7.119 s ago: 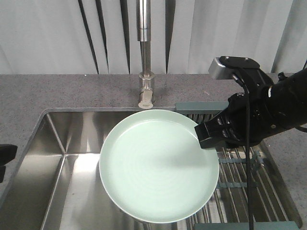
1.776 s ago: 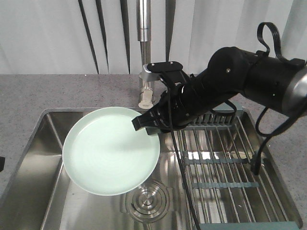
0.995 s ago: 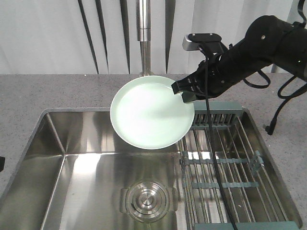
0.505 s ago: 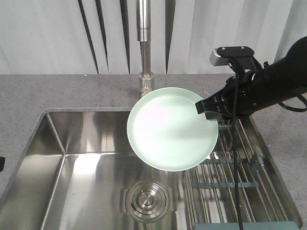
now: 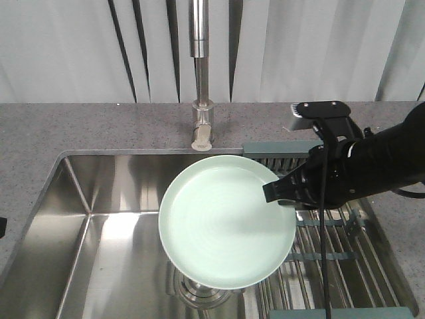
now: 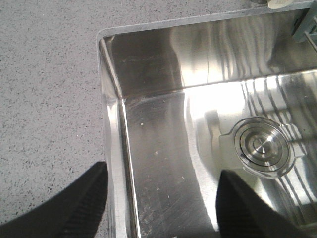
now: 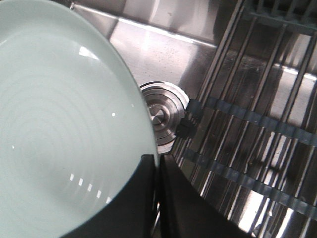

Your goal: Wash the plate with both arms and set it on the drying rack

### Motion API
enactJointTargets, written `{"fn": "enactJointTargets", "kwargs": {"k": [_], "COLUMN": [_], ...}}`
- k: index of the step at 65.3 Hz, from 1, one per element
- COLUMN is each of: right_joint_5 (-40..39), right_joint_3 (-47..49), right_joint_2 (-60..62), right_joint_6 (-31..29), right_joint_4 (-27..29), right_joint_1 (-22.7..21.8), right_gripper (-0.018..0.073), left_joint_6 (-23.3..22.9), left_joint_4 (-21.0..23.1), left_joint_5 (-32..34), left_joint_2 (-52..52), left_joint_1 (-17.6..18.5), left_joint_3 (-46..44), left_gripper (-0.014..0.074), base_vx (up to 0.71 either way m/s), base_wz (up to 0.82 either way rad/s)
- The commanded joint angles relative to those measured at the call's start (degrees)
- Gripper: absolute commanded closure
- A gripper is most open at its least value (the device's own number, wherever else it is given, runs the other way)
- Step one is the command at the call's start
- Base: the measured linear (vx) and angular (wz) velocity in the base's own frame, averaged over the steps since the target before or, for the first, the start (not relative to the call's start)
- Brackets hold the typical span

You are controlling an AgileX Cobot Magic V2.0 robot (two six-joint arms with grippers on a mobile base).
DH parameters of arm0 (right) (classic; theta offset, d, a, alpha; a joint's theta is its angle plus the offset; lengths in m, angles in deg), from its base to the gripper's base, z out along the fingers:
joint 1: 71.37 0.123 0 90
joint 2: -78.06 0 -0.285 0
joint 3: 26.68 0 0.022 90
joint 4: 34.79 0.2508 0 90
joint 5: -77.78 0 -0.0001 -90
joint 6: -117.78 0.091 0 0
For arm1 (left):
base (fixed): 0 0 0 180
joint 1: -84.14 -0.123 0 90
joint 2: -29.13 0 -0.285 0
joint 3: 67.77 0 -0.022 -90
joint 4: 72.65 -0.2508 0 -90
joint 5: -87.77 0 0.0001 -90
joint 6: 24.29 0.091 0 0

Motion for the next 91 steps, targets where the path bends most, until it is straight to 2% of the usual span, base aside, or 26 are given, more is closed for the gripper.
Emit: {"fn": "enactJointTargets", "kwargs": {"k": [1, 11, 20, 47, 71, 91], "right_joint_5": [-3.9, -7.1, -7.1, -5.1, -0.2, 3.4], "right_joint_3": [1.4, 1.5, 3.5, 15.8, 28.8, 32.2], "right_joint_2": [2.0, 1.8, -0.2, -11.6, -19.5, -20.6], "right_joint_6": [1.5, 3.5, 3.6, 1.9, -2.0, -4.5], "right_joint_4": [1.5, 1.6, 2.2, 0.9, 0.9, 0.9], "right_joint_1": [2.7, 6.8, 8.3, 9.7, 4.8, -1.5], "right_gripper": [0.0561, 0.0561, 0.0561, 0.0561, 0.0561, 0.0561], "left_joint_6": [-0.5, -0.5, -0.5, -0.5, -0.5, -0.5], "left_joint_4": [0.0, 0.0, 0.0, 0.0, 0.0, 0.0], "left_joint_5": [3.6, 3.6, 3.6, 3.6, 3.6, 3.6], "left_joint_2": [-0.1, -0.1, -0.1, -0.1, -0.1, -0.1], "left_joint_1": [0.3, 0.3, 0.3, 0.3, 0.3, 0.3], "left_joint_3": [-1.5, -1.5, -1.5, -1.5, -1.5, -1.5], "left_gripper": [0.0157, 0.0157, 0.0157, 0.0157, 0.0157, 0.0157], "base_vx": [0.00, 0.00, 0.00, 0.00, 0.00, 0.00], "base_wz": [0.00, 0.00, 0.00, 0.00, 0.00, 0.00]}}
